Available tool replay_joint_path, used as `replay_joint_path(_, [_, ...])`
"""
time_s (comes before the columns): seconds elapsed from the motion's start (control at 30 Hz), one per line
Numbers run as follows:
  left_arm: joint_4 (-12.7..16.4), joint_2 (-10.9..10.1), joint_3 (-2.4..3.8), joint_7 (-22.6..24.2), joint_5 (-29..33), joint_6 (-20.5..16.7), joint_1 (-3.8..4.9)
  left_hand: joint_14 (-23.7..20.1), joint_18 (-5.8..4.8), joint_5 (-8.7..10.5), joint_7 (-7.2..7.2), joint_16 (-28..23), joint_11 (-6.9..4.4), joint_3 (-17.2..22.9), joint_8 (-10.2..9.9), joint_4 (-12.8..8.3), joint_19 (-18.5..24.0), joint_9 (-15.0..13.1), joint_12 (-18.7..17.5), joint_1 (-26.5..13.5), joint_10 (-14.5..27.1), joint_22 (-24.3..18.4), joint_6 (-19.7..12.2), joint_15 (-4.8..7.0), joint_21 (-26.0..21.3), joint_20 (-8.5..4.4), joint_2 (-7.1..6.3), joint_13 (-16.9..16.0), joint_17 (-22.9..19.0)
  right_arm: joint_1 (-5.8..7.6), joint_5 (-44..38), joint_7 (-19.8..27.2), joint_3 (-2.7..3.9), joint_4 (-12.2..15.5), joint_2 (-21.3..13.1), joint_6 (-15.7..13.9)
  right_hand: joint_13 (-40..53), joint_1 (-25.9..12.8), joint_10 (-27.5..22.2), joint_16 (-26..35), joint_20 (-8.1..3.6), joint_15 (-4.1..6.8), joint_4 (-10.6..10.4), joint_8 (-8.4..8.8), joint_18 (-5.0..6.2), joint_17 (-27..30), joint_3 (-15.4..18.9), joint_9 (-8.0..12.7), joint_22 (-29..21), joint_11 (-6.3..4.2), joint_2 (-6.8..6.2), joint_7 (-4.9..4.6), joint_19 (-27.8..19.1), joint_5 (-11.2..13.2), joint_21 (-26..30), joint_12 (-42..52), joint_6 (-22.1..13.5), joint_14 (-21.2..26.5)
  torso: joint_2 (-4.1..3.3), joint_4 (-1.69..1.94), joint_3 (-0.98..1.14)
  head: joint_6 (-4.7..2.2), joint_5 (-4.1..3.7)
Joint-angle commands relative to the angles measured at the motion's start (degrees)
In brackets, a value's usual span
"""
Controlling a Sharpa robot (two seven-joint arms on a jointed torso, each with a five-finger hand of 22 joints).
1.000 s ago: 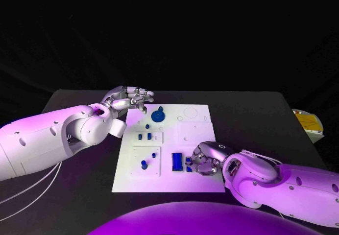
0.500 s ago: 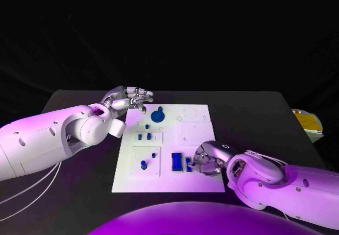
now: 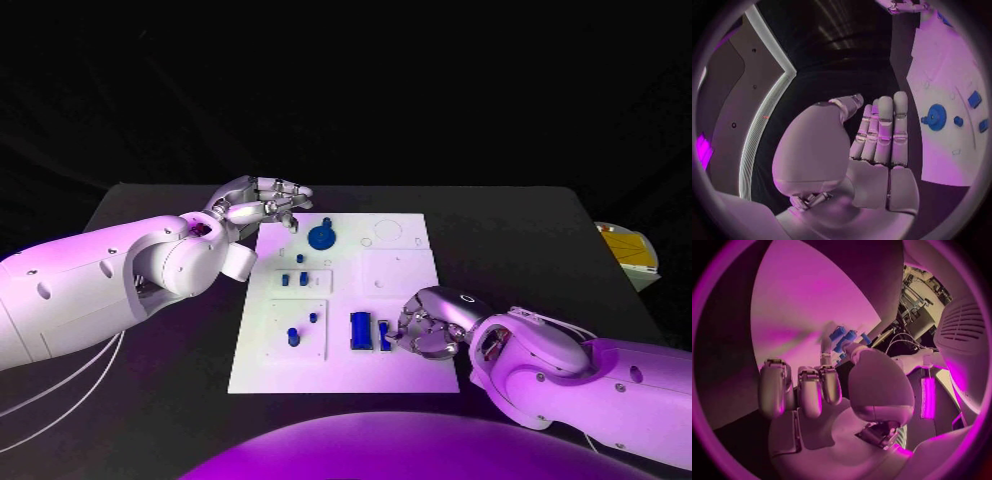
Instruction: Assemble the parts on the task board
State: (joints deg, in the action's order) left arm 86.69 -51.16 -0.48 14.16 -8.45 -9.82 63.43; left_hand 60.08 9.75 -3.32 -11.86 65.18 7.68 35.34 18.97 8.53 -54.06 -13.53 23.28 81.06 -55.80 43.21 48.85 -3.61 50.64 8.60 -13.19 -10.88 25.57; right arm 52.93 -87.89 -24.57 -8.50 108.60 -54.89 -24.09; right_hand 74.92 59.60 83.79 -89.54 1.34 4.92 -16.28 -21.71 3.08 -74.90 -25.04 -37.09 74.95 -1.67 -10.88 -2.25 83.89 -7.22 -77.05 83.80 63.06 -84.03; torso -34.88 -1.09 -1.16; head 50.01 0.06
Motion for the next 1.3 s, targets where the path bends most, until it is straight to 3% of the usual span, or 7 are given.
replay_joint_path(0.03, [0.08,0.08,0.03,0.22,-0.19,0.89,0.01,-0.45,0.77,0.08,-0.10,-0.38,0.11,0.02,0.20,0.39,0.09,0.05,0.33,-0.01,0.48,-0.09,-0.42,0.14,-0.18,0.23,0.00,-0.01,-0.08,-0.08,0.45,1.23,-0.02,-0.23,0.25,2.55,11.93,0.92,4.17,-0.26,-0.31,0.35,0.06,-0.24,-0.87,-14.48,0.55,0.08,12.10,-0.26,0.08,0.13,3.20,0.46,-0.04,0.13,0.11,-5.85,0.01,0.06,-0.02,-0.01,-0.03])
replay_joint_path(1.03, [-0.10,0.11,0.02,0.16,-0.21,0.92,-0.02,-0.45,0.77,0.08,-0.10,-0.38,0.11,0.02,0.20,0.39,0.09,0.05,0.33,-0.01,0.48,-0.09,-0.42,0.14,-0.18,0.23,0.00,-0.01,-0.08,-0.12,0.67,1.21,-0.02,-1.61,1.45,3.43,11.94,2.24,4.16,-0.24,-0.33,0.36,-0.01,-0.41,-0.86,-14.41,1.62,0.15,12.08,-0.27,0.07,0.14,3.18,1.89,0.06,0.12,0.10,-5.84,-0.05,0.09,0.07,-0.01,0.06])
replay_joint_path(1.3, [-0.10,0.11,0.01,0.12,-0.21,0.94,-0.03,-0.45,0.77,0.08,-0.10,-0.38,0.11,0.02,0.20,0.39,0.09,0.05,0.33,-0.01,0.48,-0.09,-0.42,0.14,-0.18,0.23,0.00,-0.01,-0.08,-0.11,0.66,1.38,-0.01,-2.60,1.92,2.94,12.00,2.04,4.20,-0.24,-0.33,0.36,-0.32,-0.51,-0.87,-14.42,1.90,0.17,12.10,-0.27,0.60,0.14,3.20,2.10,0.01,0.21,0.22,-5.84,-0.03,0.08,-0.01,-0.01,0.13])
